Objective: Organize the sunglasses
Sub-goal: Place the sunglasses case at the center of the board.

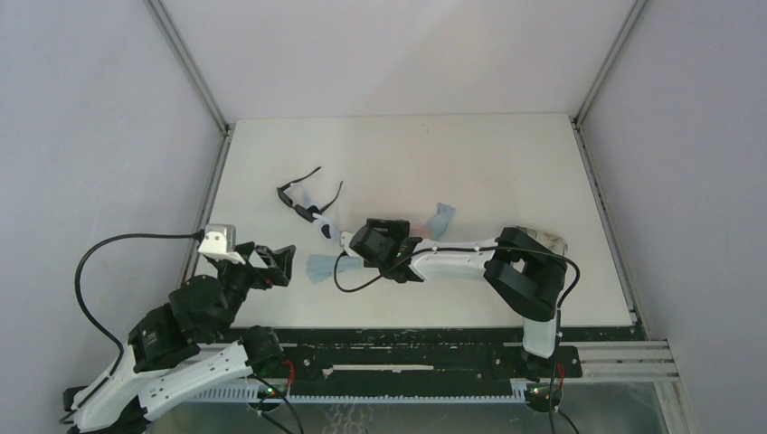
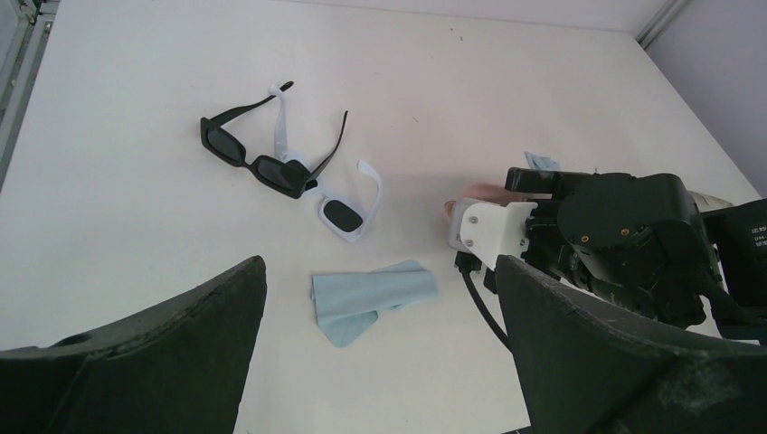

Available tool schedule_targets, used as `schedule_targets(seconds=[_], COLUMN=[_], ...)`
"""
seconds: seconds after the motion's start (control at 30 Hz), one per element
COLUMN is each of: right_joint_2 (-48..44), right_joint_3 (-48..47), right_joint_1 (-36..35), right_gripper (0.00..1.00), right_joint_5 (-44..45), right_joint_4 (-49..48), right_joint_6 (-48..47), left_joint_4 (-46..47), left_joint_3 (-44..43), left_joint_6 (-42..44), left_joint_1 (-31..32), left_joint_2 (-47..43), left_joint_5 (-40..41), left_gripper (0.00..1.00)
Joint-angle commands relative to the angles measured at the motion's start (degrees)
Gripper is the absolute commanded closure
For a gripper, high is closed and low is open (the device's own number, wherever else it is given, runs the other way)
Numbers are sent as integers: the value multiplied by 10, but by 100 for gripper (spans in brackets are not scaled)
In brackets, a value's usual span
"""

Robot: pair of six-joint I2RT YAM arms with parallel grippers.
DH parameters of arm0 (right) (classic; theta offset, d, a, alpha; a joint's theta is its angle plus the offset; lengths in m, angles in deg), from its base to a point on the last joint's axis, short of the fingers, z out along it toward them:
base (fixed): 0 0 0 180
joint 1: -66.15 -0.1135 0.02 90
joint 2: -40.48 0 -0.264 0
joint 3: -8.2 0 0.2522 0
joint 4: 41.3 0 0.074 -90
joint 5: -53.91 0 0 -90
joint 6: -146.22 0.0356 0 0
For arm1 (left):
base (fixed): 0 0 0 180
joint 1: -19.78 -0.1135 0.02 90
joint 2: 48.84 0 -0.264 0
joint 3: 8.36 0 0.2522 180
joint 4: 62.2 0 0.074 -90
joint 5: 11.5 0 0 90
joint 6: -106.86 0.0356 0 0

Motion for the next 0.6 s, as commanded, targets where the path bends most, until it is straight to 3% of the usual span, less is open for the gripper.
schedule_targets(seconds=[0.0, 0.1, 0.2, 0.57], right_joint_2=[-4, -11, -22, -96], right_joint_3=[-2, 2, 6, 56], right_joint_1=[-3, -4, -8, -36], right_gripper=[26, 13, 7, 2], right_joint_5=[0, -5, -13, -46], right_joint_4=[-21, -17, -8, 35], right_joint_6=[3, 11, 26, 101], left_joint_4=[9, 9, 9, 12], left_joint_3=[3, 3, 3, 4], left_joint_6=[17, 17, 18, 20], left_joint_1=[-2, -2, -2, -2], left_joint_2=[11, 15, 18, 34], left_joint_5=[-3, -6, -8, -15], left_gripper=[0, 0, 0, 0])
